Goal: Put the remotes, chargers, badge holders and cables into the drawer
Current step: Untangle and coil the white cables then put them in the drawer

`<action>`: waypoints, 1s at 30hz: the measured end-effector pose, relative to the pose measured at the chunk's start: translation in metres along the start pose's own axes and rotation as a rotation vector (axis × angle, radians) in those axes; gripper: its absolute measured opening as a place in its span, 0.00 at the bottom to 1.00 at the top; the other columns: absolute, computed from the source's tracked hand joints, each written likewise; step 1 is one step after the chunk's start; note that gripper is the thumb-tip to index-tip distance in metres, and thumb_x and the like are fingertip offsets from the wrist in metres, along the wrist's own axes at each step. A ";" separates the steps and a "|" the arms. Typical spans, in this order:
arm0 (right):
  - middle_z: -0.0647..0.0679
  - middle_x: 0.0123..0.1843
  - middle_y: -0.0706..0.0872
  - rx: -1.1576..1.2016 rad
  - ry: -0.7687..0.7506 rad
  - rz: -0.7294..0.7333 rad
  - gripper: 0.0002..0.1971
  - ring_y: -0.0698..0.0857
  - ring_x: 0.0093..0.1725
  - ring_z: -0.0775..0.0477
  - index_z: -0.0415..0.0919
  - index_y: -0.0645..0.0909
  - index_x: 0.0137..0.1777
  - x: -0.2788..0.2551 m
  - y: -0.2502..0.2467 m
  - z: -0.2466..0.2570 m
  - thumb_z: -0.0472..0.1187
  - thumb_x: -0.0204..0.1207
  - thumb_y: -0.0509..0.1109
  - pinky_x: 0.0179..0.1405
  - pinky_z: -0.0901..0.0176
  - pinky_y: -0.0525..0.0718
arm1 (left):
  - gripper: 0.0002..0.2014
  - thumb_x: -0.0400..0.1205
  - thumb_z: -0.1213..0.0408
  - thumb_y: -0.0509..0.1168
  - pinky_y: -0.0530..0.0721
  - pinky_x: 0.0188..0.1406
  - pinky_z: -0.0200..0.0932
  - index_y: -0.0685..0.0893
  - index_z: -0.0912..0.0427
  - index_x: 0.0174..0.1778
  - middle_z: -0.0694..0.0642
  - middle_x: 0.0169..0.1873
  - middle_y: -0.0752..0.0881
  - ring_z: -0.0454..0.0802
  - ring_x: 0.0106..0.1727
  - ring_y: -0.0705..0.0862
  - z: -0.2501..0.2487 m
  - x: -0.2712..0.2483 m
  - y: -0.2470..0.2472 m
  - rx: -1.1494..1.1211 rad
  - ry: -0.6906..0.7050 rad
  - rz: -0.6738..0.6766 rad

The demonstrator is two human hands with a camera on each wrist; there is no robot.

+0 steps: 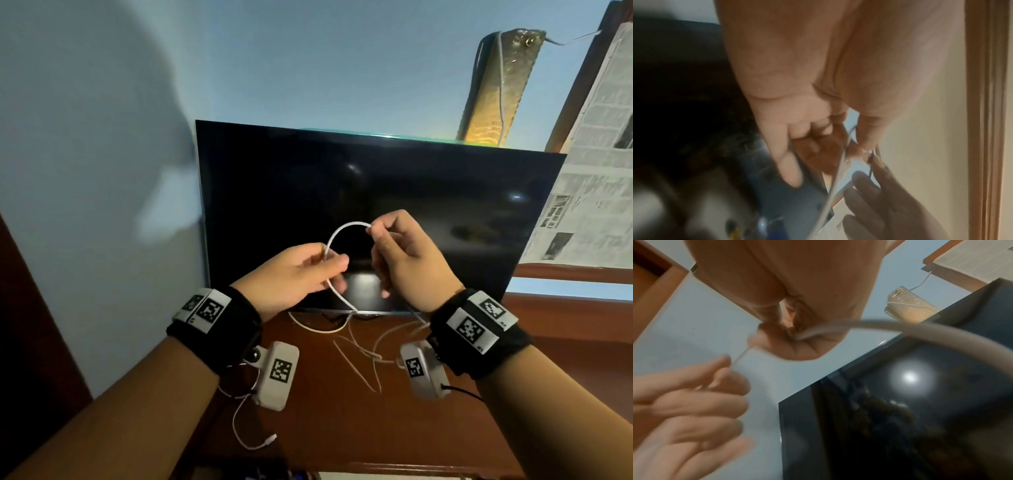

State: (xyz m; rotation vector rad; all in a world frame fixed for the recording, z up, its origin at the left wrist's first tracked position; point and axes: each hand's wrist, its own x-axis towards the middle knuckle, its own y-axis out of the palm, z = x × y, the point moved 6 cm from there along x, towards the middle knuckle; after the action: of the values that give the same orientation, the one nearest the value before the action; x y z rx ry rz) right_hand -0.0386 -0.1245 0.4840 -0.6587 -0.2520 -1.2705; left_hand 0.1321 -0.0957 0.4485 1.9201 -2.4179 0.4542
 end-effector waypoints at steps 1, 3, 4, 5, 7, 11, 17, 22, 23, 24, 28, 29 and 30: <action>0.53 0.27 0.77 0.007 -0.008 -0.016 0.07 0.73 0.22 0.51 0.43 0.75 0.52 -0.002 -0.004 -0.001 0.43 0.91 0.61 0.19 0.60 0.75 | 0.15 0.90 0.54 0.66 0.90 0.64 0.59 0.84 0.65 0.55 0.55 0.34 0.83 0.53 0.41 0.84 0.002 -0.001 -0.001 -0.077 -0.021 -0.013; 0.52 0.30 0.79 -0.071 -0.048 -0.035 0.07 0.75 0.27 0.55 0.43 0.79 0.49 -0.005 -0.014 -0.005 0.42 0.89 0.66 0.27 0.63 0.76 | 0.11 0.91 0.57 0.65 0.87 0.33 0.43 0.83 0.63 0.51 0.51 0.28 0.69 0.47 0.29 0.68 0.005 -0.003 -0.013 -0.163 -0.040 -0.070; 0.49 0.33 0.82 -0.151 -0.060 -0.019 0.06 0.78 0.31 0.53 0.44 0.82 0.48 -0.009 -0.019 -0.008 0.44 0.87 0.69 0.32 0.62 0.78 | 0.10 0.90 0.58 0.65 0.75 0.23 0.38 0.84 0.61 0.49 0.49 0.27 0.67 0.45 0.27 0.64 0.007 -0.003 -0.023 -0.148 -0.042 -0.114; 0.46 0.36 0.86 -0.241 -0.048 0.020 0.05 0.81 0.33 0.49 0.47 0.84 0.47 -0.013 -0.022 -0.015 0.46 0.84 0.73 0.36 0.58 0.81 | 0.09 0.89 0.58 0.67 0.65 0.20 0.36 0.86 0.59 0.46 0.48 0.26 0.67 0.45 0.26 0.62 0.009 -0.005 -0.036 -0.111 -0.045 -0.164; 0.47 0.37 0.89 -0.425 0.040 0.129 0.09 0.85 0.36 0.48 0.51 0.86 0.44 -0.025 -0.028 -0.032 0.55 0.79 0.76 0.40 0.54 0.84 | 0.08 0.84 0.58 0.74 0.62 0.20 0.38 0.88 0.55 0.41 0.46 0.23 0.71 0.45 0.23 0.65 0.011 -0.008 -0.063 0.036 -0.045 -0.267; 0.50 0.29 0.85 -0.625 0.230 0.294 0.20 0.79 0.27 0.58 0.52 0.86 0.36 -0.050 -0.039 -0.071 0.67 0.76 0.71 0.32 0.59 0.80 | 0.05 0.77 0.54 0.80 0.86 0.41 0.48 0.91 0.49 0.40 0.48 0.31 0.89 0.46 0.35 0.88 0.012 -0.018 -0.096 0.402 -0.023 -0.397; 0.56 0.21 0.76 -0.512 0.284 0.226 0.20 0.73 0.21 0.57 0.52 0.85 0.34 -0.072 -0.053 -0.101 0.65 0.76 0.67 0.29 0.58 0.76 | 0.05 0.78 0.55 0.78 0.84 0.48 0.49 0.90 0.50 0.40 0.53 0.38 0.89 0.52 0.43 0.87 0.024 -0.032 -0.132 0.503 -0.039 -0.624; 0.54 0.22 0.81 -0.631 0.377 0.156 0.24 0.77 0.22 0.57 0.45 0.84 0.32 -0.081 -0.067 -0.117 0.64 0.78 0.71 0.26 0.62 0.75 | 0.06 0.81 0.57 0.75 0.75 0.37 0.43 0.87 0.52 0.41 0.50 0.33 0.83 0.48 0.38 0.82 0.046 -0.045 -0.150 0.597 -0.096 -0.693; 0.53 0.23 0.83 -0.668 0.409 0.145 0.21 0.80 0.24 0.54 0.46 0.84 0.32 -0.083 -0.073 -0.120 0.59 0.80 0.73 0.27 0.59 0.77 | 0.07 0.82 0.56 0.74 0.74 0.36 0.42 0.86 0.52 0.41 0.50 0.33 0.83 0.47 0.37 0.81 0.050 -0.048 -0.155 0.608 -0.108 -0.705; 0.51 0.25 0.85 -0.702 0.430 0.132 0.19 0.83 0.27 0.51 0.46 0.85 0.32 -0.085 -0.079 -0.123 0.55 0.82 0.73 0.29 0.57 0.79 | 0.07 0.83 0.56 0.74 0.74 0.36 0.42 0.86 0.52 0.41 0.49 0.32 0.82 0.46 0.37 0.81 0.056 -0.050 -0.158 0.610 -0.119 -0.702; 0.48 0.27 0.85 -0.701 0.388 0.110 0.22 0.82 0.27 0.50 0.45 0.83 0.33 -0.086 -0.064 -0.109 0.56 0.85 0.68 0.31 0.56 0.78 | 0.05 0.85 0.55 0.71 0.76 0.37 0.45 0.86 0.49 0.44 0.51 0.35 0.84 0.52 0.40 0.84 0.080 -0.046 -0.137 0.692 -0.203 -0.464; 0.49 0.26 0.84 -0.668 0.368 0.117 0.23 0.81 0.25 0.52 0.44 0.83 0.33 -0.084 -0.051 -0.101 0.57 0.85 0.67 0.29 0.57 0.78 | 0.01 0.85 0.57 0.70 0.80 0.37 0.45 0.86 0.47 0.48 0.51 0.39 0.86 0.52 0.42 0.85 0.084 -0.046 -0.124 0.716 -0.256 -0.382; 0.50 0.25 0.82 -0.624 0.351 0.124 0.24 0.79 0.23 0.54 0.43 0.83 0.33 -0.081 -0.038 -0.096 0.59 0.86 0.65 0.28 0.59 0.78 | 0.07 0.83 0.59 0.71 0.85 0.39 0.45 0.86 0.44 0.55 0.51 0.47 0.87 0.51 0.45 0.86 0.088 -0.044 -0.109 0.743 -0.307 -0.294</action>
State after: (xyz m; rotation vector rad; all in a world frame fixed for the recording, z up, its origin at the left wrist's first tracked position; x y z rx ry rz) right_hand -0.1154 -0.1213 0.3771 -0.9432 0.4889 -1.3213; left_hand 0.2614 -0.0966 0.3790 2.7512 -2.2398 1.2593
